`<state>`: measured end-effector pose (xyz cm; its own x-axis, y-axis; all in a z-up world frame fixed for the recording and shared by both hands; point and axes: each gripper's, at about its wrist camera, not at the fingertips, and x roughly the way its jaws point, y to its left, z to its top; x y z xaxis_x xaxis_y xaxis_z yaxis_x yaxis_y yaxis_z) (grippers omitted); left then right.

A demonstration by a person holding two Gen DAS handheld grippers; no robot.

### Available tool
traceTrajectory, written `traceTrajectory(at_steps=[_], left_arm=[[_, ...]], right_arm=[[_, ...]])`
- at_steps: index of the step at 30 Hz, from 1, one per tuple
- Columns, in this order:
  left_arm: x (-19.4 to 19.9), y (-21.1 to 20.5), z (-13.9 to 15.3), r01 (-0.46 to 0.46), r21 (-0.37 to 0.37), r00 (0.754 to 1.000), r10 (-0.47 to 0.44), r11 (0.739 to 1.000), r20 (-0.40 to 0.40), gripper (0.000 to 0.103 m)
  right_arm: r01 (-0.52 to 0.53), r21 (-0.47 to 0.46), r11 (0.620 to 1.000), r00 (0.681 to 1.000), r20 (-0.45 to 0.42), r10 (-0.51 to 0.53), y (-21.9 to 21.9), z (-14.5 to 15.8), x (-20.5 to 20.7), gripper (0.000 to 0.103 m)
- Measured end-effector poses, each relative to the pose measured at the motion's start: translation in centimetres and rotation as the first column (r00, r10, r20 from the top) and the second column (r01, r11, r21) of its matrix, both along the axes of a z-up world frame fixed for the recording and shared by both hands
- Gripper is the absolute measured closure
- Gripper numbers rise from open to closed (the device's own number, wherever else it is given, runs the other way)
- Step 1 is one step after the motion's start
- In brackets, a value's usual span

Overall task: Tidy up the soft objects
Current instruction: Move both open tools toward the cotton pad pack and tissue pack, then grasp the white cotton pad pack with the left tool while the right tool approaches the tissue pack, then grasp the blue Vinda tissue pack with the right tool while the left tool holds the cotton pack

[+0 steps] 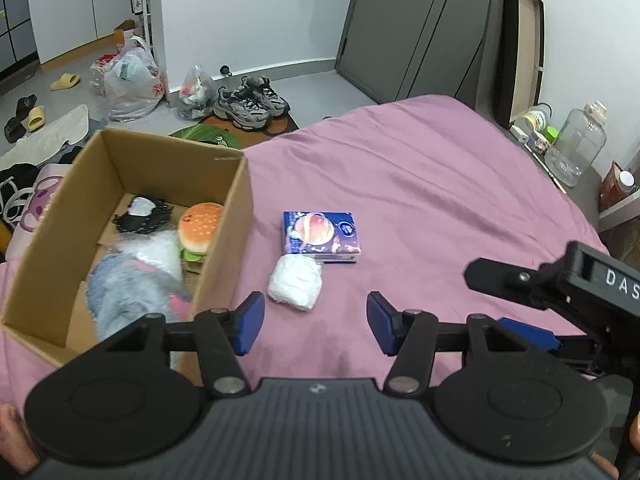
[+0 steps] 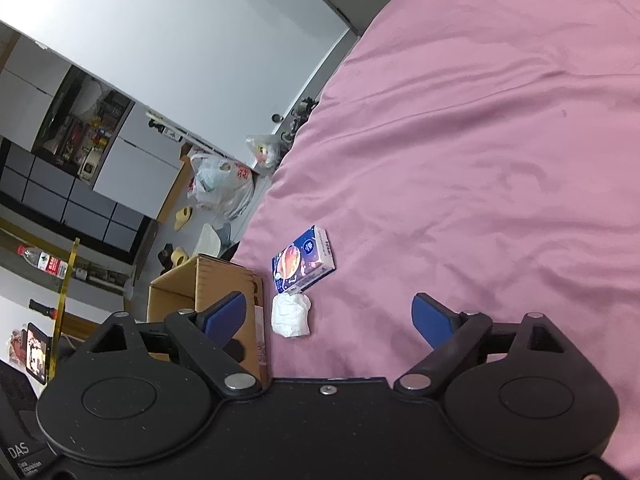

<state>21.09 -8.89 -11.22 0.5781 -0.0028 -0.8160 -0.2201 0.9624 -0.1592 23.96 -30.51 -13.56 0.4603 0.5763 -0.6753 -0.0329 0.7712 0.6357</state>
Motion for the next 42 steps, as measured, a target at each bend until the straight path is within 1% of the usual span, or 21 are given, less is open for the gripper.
traceTrajectory(at_steps=[4, 9, 11, 13, 17, 22, 29, 31, 35, 38, 39, 40, 42], left_arm=[[1.2, -0.8, -1.3, -0.004, 0.013, 1.0, 0.004, 1.0, -0.016, 0.048], [2.6, -1.6, -3.1, -0.017, 0.049, 0.999, 0.019, 0.999, -0.036, 0.048], [3.2, -1.9, -3.9, -0.018, 0.056, 0.999, 0.02, 0.998, -0.048, 0.048], [3.8, -2.0, -4.8, -0.039, 0.051, 0.997, 0.042, 0.998, -0.064, 0.048], [4.5, -2.3, -5.7, -0.068, 0.108, 0.995, 0.075, 0.992, -0.058, 0.048], [5.4, -2.2, -7.2, -0.121, 0.132, 0.988, 0.132, 0.984, -0.076, 0.048], [6.2, -2.0, -8.9, -0.194, 0.13, 0.972, 0.208, 0.972, -0.106, 0.048], [6.2, -2.2, -8.8, -0.204, 0.138, 0.972, 0.218, 0.969, -0.089, 0.047], [6.0, -2.3, -8.7, -0.226, 0.115, 0.97, 0.234, 0.967, -0.063, 0.047], [5.9, -2.7, -8.5, -0.216, 0.119, 0.974, 0.222, 0.969, -0.044, 0.047], [6.0, -2.7, -8.5, -0.216, 0.125, 0.974, 0.223, 0.968, -0.046, 0.048], [6.0, -2.6, -8.6, -0.226, 0.118, 0.971, 0.233, 0.967, -0.046, 0.057], [5.9, -2.4, -8.5, -0.249, 0.094, 0.966, 0.254, 0.964, -0.052, 0.057]], right_arm=[[-0.022, 0.01, 1.0, 0.999, -0.024, 0.022, -0.1, -1.1, 0.8, 0.014], [-0.043, 0.021, 0.999, 0.998, -0.053, 0.044, -0.2, -2.2, 2.1, 0.021], [-0.05, 0.034, 0.998, 0.997, -0.055, 0.052, -0.2, -2.5, 2.9, 0.022], [-0.054, 0.05, 0.997, 0.997, -0.061, 0.057, -0.2, -2.9, 3.4, 0.022], [-0.067, 0.06, 0.996, 0.994, -0.08, 0.072, -0.1, -3.7, 4.1, 0.023], [-0.092, 0.063, 0.994, 0.991, -0.096, 0.098, -0.1, -4.3, 4.5, 0.023], [-0.116, 0.055, 0.992, 0.986, -0.114, 0.122, 0.1, -5.1, 4.8, 0.023], [-0.119, 0.051, 0.992, 0.985, -0.116, 0.125, 0.2, -5.1, 5.3, 0.024], [-0.125, 0.06, 0.99, 0.985, -0.114, 0.131, 0.6, -5.1, 6.0, 0.024], [-0.141, 0.062, 0.988, 0.983, -0.11, 0.147, 0.9, -5.1, 6.0, 0.024], [-0.145, 0.061, 0.988, 0.982, -0.113, 0.151, 1.0, -5.1, 6.0, 0.024], [-0.146, 0.057, 0.988, 0.982, -0.115, 0.152, 1.0, -5.1, 5.9, 0.024], [-0.143, 0.065, 0.988, 0.982, -0.118, 0.15, 0.9, -5.2, 5.9, 0.025]])
